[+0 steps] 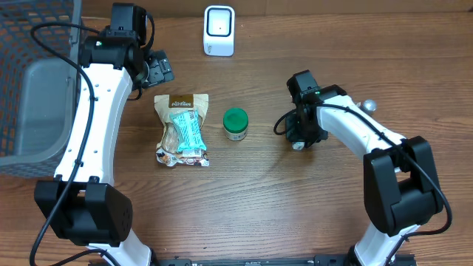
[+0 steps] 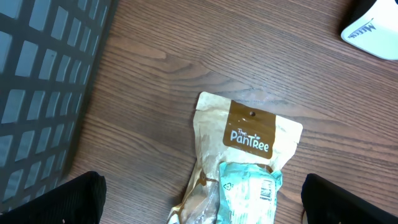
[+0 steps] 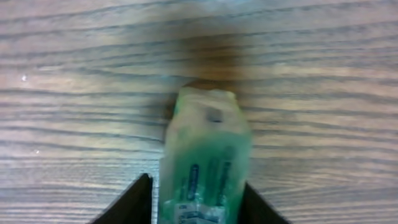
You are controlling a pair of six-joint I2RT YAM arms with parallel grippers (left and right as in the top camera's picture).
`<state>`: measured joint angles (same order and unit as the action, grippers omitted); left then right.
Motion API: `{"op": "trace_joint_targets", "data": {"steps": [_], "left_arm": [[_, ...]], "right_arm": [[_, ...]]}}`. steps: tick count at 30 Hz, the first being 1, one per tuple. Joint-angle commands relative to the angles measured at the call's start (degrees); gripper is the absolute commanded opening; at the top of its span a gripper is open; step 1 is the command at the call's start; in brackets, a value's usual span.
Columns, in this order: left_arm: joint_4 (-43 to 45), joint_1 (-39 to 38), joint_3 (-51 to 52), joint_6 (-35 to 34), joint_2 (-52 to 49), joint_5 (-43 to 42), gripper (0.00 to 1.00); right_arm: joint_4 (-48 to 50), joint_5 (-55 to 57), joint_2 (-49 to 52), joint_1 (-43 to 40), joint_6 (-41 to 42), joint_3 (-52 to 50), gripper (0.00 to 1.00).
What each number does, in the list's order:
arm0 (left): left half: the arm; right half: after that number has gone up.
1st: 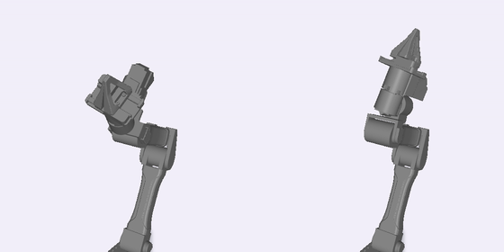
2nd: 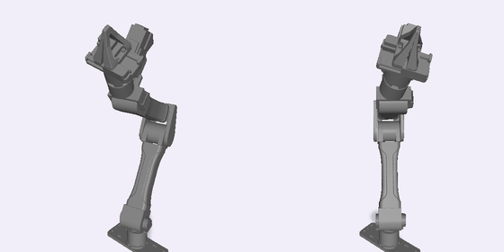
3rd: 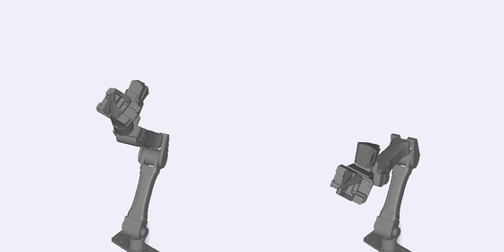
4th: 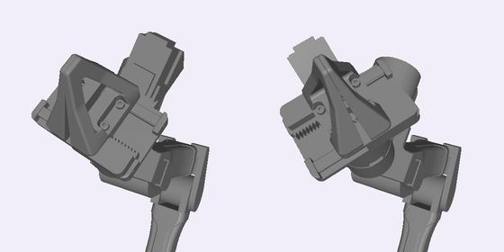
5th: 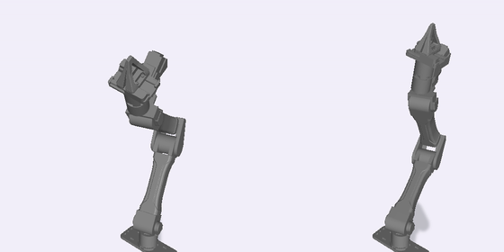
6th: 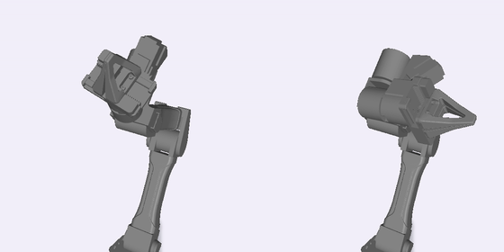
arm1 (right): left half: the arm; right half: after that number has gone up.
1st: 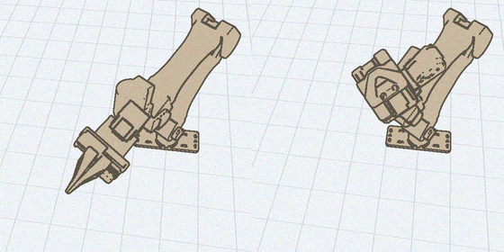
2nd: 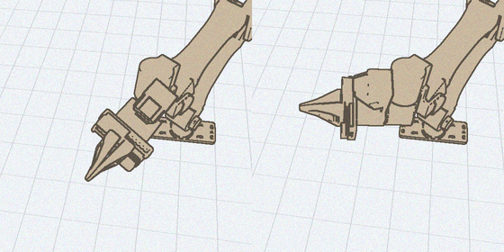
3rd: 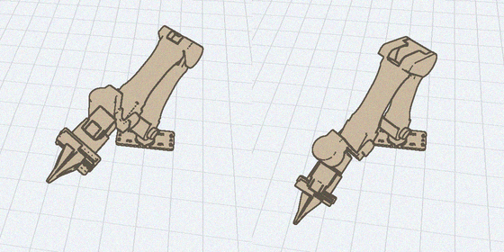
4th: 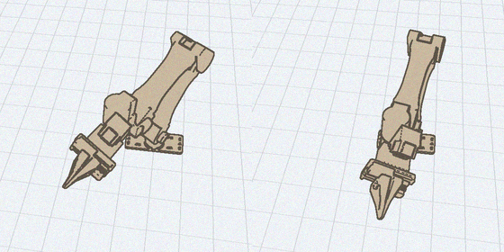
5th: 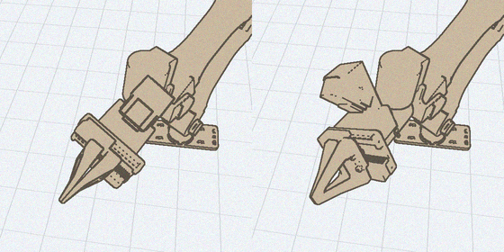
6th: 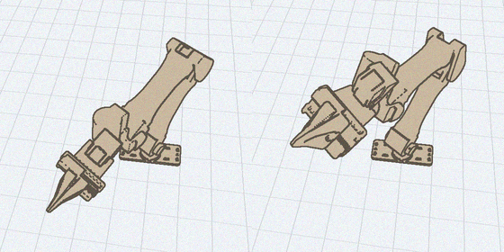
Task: Scan the item barcode
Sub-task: 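Open the right gripper and raise it off the tissue pack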
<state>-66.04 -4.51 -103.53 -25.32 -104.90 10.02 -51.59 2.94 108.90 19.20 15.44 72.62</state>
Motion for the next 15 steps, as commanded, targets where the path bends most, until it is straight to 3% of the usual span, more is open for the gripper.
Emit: {"op": "trace_joint_targets", "data": {"steps": [1,12,14,15], "left_arm": [[0.1,0.0,-0.7,0.7,0.7,0.0,0.99],[0.1,0.0,-0.7,0.7,0.7,0.0,1.0],[0.1,0.0,-0.7,0.7,0.7,0.0,1.0],[0.1,0.0,-0.7,0.7,0.7,0.0,1.0]], "right_arm": [[0.6,0.4,-1.3,0.0,-1.1,0.5,0.5],[-2.3,3.4,-1.3,-0.2,-0.7,10.4,0.71],[-2.3,5.3,-1.3,-0.3,-0.7,12.7,0.8],[-2.1,6.1,-1.3,-0.3,-0.7,13.7,0.91]]}}
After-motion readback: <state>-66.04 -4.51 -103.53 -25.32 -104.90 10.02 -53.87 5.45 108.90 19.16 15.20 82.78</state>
